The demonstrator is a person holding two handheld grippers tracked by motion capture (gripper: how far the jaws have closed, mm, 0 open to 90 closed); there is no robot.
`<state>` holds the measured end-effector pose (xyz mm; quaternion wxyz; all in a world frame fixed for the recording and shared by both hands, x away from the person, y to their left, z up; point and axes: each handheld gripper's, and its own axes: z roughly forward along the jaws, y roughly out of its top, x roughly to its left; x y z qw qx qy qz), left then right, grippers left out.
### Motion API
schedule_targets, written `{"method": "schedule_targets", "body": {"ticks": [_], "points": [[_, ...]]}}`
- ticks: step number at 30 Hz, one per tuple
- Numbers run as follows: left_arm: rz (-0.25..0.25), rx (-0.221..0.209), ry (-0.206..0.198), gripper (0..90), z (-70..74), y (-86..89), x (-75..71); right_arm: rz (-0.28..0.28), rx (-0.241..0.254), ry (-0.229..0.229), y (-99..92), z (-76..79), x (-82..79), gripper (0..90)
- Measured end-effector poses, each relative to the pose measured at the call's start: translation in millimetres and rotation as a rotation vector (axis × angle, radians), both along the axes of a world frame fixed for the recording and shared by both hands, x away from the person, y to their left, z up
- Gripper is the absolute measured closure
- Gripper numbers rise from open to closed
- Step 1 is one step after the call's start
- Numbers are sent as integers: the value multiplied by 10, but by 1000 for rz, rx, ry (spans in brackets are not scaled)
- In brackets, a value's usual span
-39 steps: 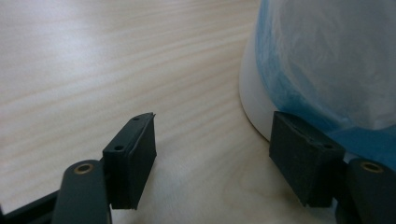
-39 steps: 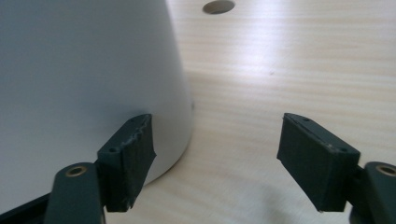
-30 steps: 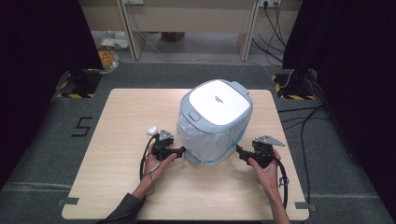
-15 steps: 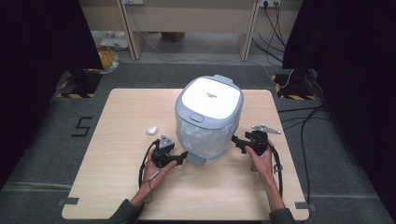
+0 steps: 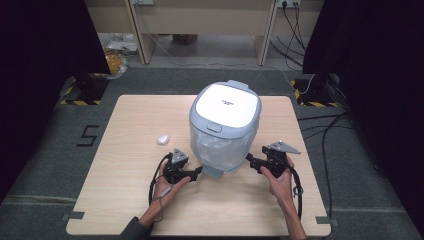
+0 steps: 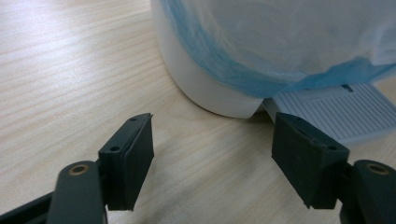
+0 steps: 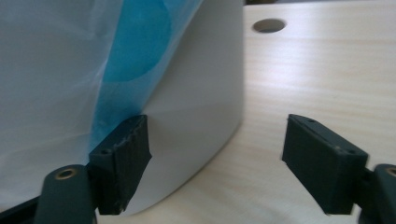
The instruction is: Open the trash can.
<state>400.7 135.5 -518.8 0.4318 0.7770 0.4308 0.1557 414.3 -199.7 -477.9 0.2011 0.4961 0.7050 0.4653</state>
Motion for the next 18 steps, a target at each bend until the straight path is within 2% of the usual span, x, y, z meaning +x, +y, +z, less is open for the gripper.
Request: {"method": "schedule_targets", "body": {"ticks": [3, 6, 7, 10, 12, 17, 18], "points": [[-1, 3, -6, 296, 4, -27, -12, 6, 27, 14, -16, -12, 54, 240], [2, 0, -5, 291, 0, -39, -15, 14, 26, 21, -32, -21, 93, 236], [4, 10, -16, 290, 2, -73, -33, 30, 26, 32, -63, -21, 149, 227], [-8, 22, -28, 298, 6, -123, -62, 29, 5, 18, -85, 22, 227, 236], [-12, 4, -18, 291, -2, -149, -67, 37, -2, 22, -97, 46, 286, 252], [-21, 12, -14, 263, 1, -179, -61, 59, -30, 30, -86, 87, 430, 256], [-16, 3, -14, 262, -3, -193, -61, 56, -36, 25, -74, 94, 453, 262]]}}
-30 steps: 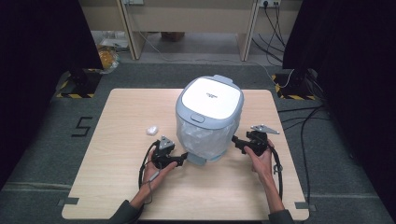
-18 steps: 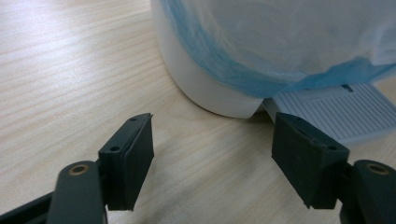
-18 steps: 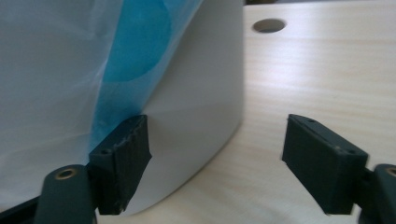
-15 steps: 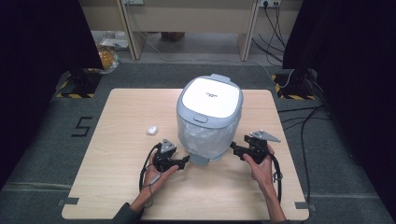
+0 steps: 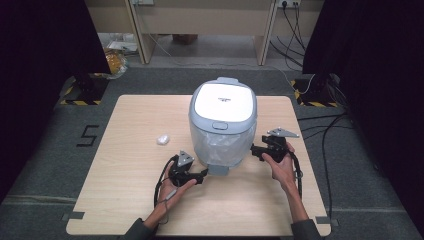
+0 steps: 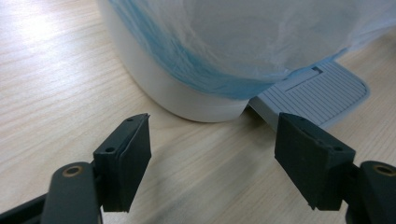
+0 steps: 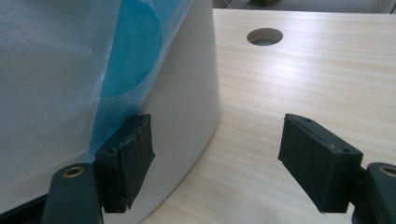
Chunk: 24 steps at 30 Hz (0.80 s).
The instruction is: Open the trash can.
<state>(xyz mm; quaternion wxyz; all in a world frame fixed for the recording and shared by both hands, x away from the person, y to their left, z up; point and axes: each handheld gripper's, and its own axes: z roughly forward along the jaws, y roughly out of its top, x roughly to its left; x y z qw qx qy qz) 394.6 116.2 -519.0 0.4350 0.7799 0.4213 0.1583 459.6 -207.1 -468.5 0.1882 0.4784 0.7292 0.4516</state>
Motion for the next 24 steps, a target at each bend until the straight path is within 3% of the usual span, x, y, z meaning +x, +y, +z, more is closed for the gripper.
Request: {"method": "schedule_targets", "body": {"ticks": [2, 4, 8, 11, 14, 15, 17, 18, 22, 24], "points": [[-6, 3, 2, 249, 0, -16, -10, -6, 29, 6, 10, -18, 34, 284], [-18, 12, 0, 238, 0, -10, -19, -14, 45, 16, 0, -32, 52, 232], [-23, 5, 4, 219, 0, 5, -25, -48, 31, 17, 8, -42, 26, 233], [-22, -25, -5, 213, 40, 103, -57, -112, -39, 31, 4, -30, -110, 229], [-18, -30, -12, 208, 70, 175, -71, -145, -31, 41, -41, -46, -209, 229], [-7, -31, -14, 207, 92, 267, -89, -153, -16, 43, -79, -87, -345, 231], [-3, -28, -15, 206, 96, 315, -100, -150, -20, 38, -89, -106, -389, 231], [10, -31, -20, 206, 92, 406, -129, -138, -23, 45, -90, -150, -519, 229], [32, -12, -19, 202, 79, 569, -163, -116, -20, 36, -32, -182, -707, 224], [40, -15, -17, 202, 74, 605, -161, -109, -23, 34, -16, -186, -735, 222]]}}
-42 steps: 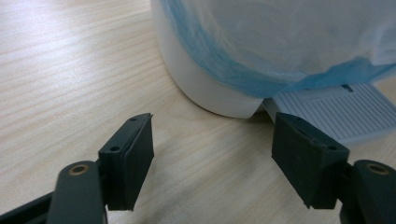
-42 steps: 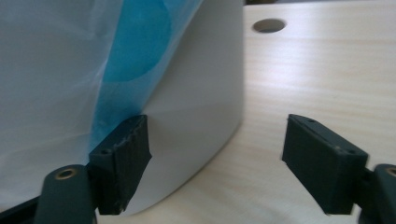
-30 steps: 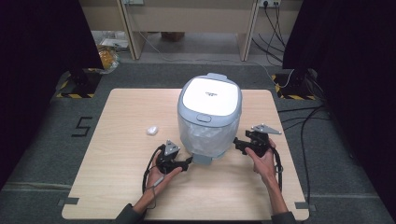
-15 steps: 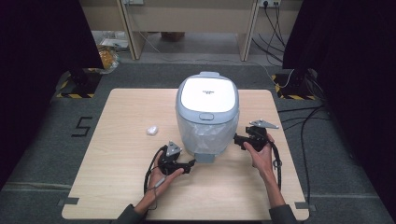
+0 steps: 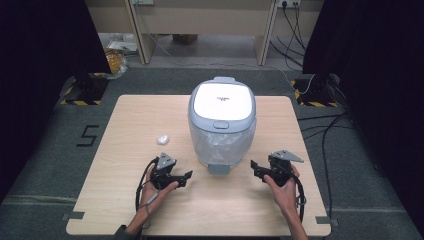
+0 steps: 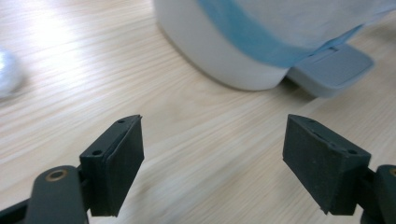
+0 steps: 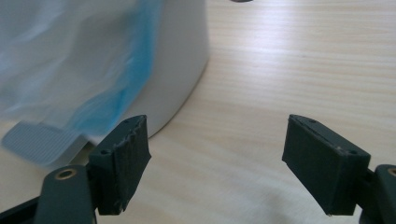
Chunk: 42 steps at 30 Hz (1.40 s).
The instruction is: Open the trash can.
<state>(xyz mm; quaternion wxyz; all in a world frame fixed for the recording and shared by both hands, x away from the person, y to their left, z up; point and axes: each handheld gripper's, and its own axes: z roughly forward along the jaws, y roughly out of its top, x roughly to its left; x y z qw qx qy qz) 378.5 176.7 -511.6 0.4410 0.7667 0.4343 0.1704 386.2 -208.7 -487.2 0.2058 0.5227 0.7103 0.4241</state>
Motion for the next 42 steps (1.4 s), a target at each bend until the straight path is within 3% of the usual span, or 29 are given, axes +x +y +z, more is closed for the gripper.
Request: {"method": "schedule_targets", "body": {"ticks": [3, 5, 13, 17, 24, 27, 33, 42], "points": [[12, 13, 11, 185, -14, 90, 9, 34, -16, -8, 102, 9, -116, 214], [24, 45, 7, 184, -14, 160, -2, 49, -13, -12, 142, 14, -138, 209], [81, 82, 19, 176, -55, 414, -23, 114, -15, -12, 341, -22, -174, 189], [97, 93, 30, 175, -88, 501, -20, 126, -19, -15, 424, -45, -163, 189], [103, 172, 38, 166, -120, 571, -28, 135, -3, -17, 507, -65, -151, 191], [92, 147, 68, 154, -124, 616, -6, 136, -3, -21, 553, -78, -141, 191], [77, 150, 66, 153, -124, 616, -11, 147, 5, -27, 660, -90, -115, 190], [74, 148, 64, 152, -127, 613, -12, 125, -43, -6, 802, -190, -75, 184]]}}
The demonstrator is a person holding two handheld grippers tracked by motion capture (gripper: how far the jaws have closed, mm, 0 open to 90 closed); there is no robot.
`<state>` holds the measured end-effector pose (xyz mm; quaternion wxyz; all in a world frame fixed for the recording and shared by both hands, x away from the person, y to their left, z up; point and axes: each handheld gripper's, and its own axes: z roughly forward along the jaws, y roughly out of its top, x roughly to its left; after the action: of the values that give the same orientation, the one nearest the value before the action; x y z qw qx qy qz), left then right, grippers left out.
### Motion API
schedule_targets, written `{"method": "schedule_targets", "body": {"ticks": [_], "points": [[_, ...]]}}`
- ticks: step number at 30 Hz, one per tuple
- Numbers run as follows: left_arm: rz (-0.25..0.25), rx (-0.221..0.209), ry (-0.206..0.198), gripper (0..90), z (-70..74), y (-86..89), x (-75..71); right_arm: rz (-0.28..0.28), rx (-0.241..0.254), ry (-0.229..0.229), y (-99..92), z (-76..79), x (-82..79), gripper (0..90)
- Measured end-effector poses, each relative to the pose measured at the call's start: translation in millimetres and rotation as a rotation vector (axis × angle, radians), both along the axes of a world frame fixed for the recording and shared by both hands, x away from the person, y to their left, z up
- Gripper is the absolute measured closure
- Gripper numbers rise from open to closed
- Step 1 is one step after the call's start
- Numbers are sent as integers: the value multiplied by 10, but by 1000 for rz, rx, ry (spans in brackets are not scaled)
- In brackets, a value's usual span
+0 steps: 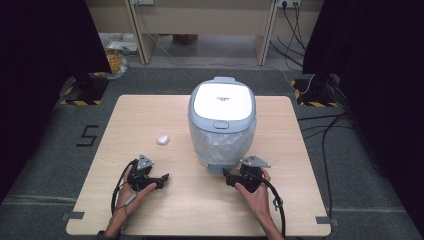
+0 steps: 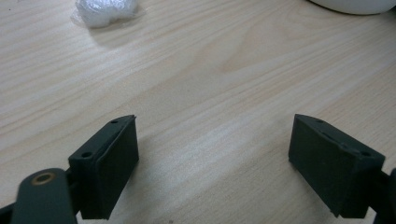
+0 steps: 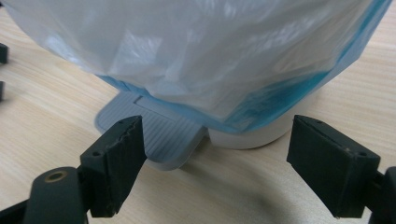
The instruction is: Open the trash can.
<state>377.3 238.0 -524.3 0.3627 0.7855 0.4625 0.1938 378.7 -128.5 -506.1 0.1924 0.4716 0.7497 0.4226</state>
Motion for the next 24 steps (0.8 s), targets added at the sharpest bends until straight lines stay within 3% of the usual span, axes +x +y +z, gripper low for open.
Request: {"method": "schedule_targets", "body": {"ticks": [9, 13, 14, 19, 24], "points": [[0, 0, 3, 152, 2, -1, -1, -25, 12, 4, 11, -40, 32, 170], [-2, 2, 3, 153, 2, 1, -1, -26, -11, -28, 30, -55, 5, 166], [-2, 2, 3, 152, 2, 1, -1, -31, -36, -61, 51, -65, -22, 168], [-2, 2, 3, 152, 2, 0, -1, -36, -39, -56, 57, -72, -25, 173], [-3, 2, 3, 152, 2, 0, -1, -35, -69, -89, 82, -82, -51, 174]]}}
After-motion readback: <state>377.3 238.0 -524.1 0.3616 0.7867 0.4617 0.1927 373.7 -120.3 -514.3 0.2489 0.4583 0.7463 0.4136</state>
